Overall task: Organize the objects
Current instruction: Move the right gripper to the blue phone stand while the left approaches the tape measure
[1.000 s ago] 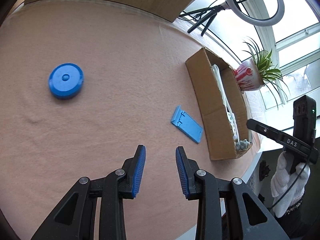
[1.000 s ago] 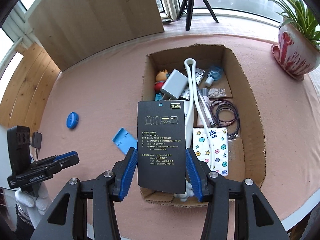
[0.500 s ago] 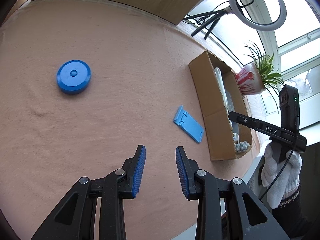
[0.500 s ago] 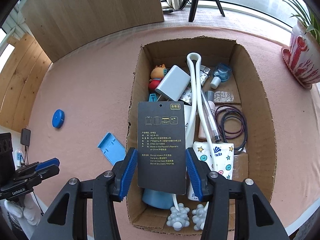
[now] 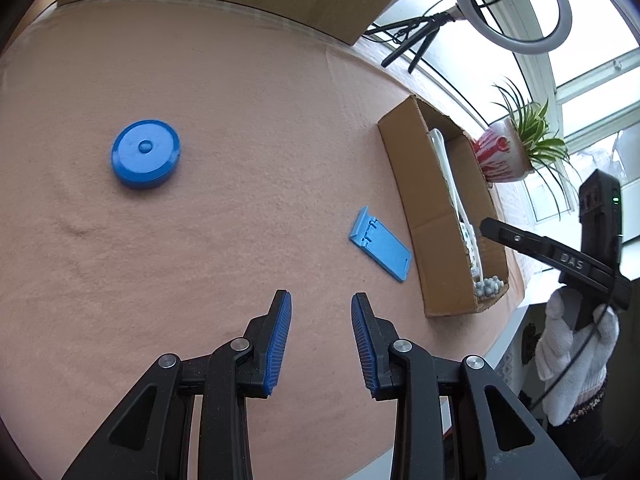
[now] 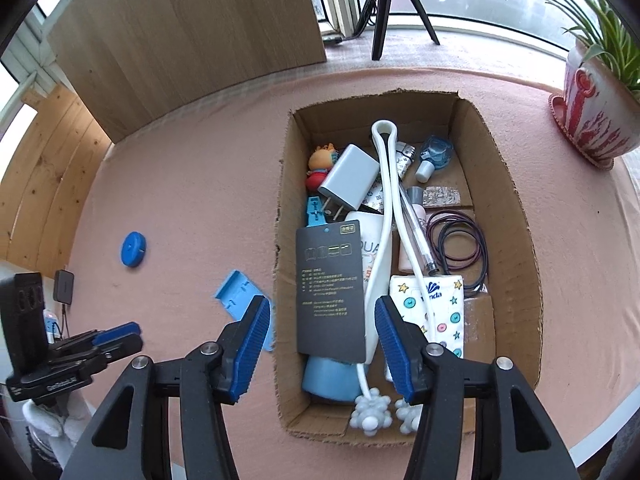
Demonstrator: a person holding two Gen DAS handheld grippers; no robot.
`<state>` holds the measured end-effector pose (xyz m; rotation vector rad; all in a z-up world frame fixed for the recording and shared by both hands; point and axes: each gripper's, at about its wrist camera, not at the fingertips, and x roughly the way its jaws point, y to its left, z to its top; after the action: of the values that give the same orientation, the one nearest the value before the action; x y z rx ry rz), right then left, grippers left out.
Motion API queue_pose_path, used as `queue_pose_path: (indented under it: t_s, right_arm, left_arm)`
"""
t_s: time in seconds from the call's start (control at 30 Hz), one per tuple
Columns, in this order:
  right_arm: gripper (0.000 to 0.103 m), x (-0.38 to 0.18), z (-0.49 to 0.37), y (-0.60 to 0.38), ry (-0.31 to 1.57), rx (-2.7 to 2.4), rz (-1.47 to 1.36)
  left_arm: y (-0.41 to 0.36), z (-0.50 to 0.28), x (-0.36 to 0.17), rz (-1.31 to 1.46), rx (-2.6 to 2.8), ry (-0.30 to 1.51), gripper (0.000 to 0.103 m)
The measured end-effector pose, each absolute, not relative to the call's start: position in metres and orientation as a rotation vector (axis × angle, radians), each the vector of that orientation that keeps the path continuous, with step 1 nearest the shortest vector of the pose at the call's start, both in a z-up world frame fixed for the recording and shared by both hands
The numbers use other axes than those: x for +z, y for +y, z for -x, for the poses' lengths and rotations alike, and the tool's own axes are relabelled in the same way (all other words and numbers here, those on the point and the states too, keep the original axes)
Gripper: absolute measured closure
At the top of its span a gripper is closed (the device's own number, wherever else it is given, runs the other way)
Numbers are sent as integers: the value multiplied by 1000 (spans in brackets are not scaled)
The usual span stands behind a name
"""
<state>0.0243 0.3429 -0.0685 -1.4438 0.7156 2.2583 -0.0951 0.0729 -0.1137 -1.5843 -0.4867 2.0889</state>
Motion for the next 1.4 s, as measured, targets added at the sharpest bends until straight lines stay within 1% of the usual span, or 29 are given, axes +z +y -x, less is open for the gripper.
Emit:
queue_pose_path:
  t_s: [0.37,0.43,0.57,0.63,0.7,0.73,0.8,1.07,1.3,1.33,1.4]
  right_arm:
    - [52,-43,-50,314,741,2327,1354]
    - [52,-41,-55,312,737,2328,1347]
    - [52,-39,-61,311,735,2327,1333]
    - [52,-40,-63,312,747,2326,1329]
    - [52,-41,-64,312,756,2326,1332]
    - [52,-42,-64,312,759,2327,1335]
    - [52,-43,-63,311,759,2327,1341]
    - [52,-43,-50,301,764,2361,1369]
    - [52,-46,-18,279,700,2426,1439]
    - [52,-49,-10,276,682,2435,1456]
    - [52,-52,5,270,663,2459,1484]
  left_arm:
    - [151,129,-109,1557,2092,-180,70]
    - [164,136,-113,1561,2104,-108,70]
    - [177,146,-124,1583,2083,-31,71]
    - [182,147,-128,1587,2076,6,73]
    - [184,150,-132,1596,2075,36,78]
    - [185,151,-134,1604,2070,55,79]
    - [185,153,-136,1614,2066,69,81]
    - [168,167,-134,1599,2154,156,81]
    - [133,185,-132,1615,2185,72,80]
    - [127,185,-131,1613,2188,61,79]
    - [114,184,-126,1612,2213,36,68]
